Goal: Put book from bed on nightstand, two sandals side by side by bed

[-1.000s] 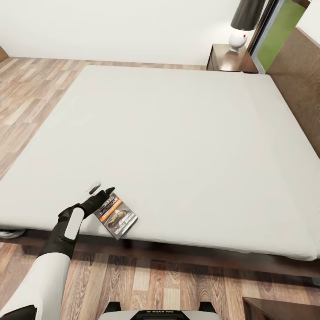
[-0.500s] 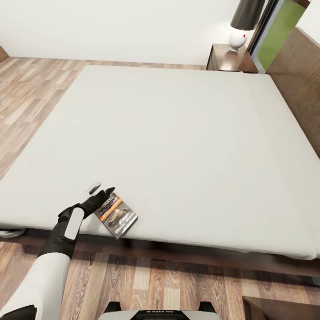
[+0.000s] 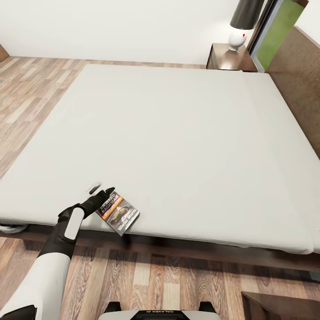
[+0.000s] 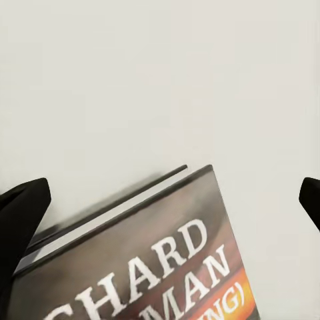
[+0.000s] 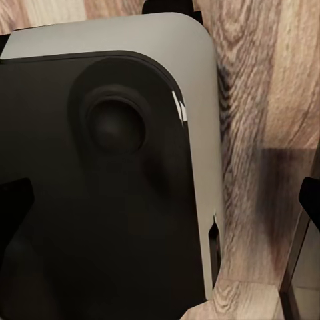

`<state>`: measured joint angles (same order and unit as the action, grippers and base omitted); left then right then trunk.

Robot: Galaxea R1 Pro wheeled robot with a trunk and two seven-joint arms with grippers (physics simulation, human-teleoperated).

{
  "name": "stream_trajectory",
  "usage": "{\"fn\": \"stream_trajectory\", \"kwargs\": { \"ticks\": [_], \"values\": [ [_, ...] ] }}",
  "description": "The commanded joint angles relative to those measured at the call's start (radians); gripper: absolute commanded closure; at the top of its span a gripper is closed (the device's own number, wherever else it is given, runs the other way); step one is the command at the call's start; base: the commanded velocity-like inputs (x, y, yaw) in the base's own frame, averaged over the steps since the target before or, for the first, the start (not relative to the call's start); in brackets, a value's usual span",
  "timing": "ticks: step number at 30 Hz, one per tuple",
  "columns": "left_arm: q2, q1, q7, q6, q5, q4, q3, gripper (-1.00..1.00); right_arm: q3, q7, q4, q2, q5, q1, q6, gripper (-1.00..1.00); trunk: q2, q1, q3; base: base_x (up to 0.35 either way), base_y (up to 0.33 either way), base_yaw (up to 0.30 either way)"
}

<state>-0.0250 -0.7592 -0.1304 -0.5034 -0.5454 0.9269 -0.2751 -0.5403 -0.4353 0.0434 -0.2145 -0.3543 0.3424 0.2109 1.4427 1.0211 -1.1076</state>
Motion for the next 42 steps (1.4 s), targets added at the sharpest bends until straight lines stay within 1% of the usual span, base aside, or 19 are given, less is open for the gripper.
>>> {"fn": "stream_trajectory", "kwargs": {
  "ticks": [1, 38, 42],
  "values": [
    [0.0, 0.0, 0.0, -0.009, 0.002, 0.0, -0.003, -1.0, -0.008, 0.0, 0.004, -0.001, -0.009, 0.001, 0.007, -1.0, 0.0, 0.0, -0.001, 0.0, 0.0, 0.0],
    [0.0, 0.0, 0.0, -0.009, 0.002, 0.0, -0.004, -1.0, -0.007, -0.004, 0.004, 0.0, -0.009, 0.001, 0.007, -1.0, 0.0, 0.0, -0.001, 0.0, -0.013, 0.0],
    [0.0, 0.0, 0.0, -0.009, 0.002, 0.0, -0.004, -1.0, -0.007, -0.005, 0.004, 0.0, -0.009, 0.001, 0.007, -1.0, 0.0, 0.0, -0.001, 0.0, 0.0, -0.125]
  ]
}}
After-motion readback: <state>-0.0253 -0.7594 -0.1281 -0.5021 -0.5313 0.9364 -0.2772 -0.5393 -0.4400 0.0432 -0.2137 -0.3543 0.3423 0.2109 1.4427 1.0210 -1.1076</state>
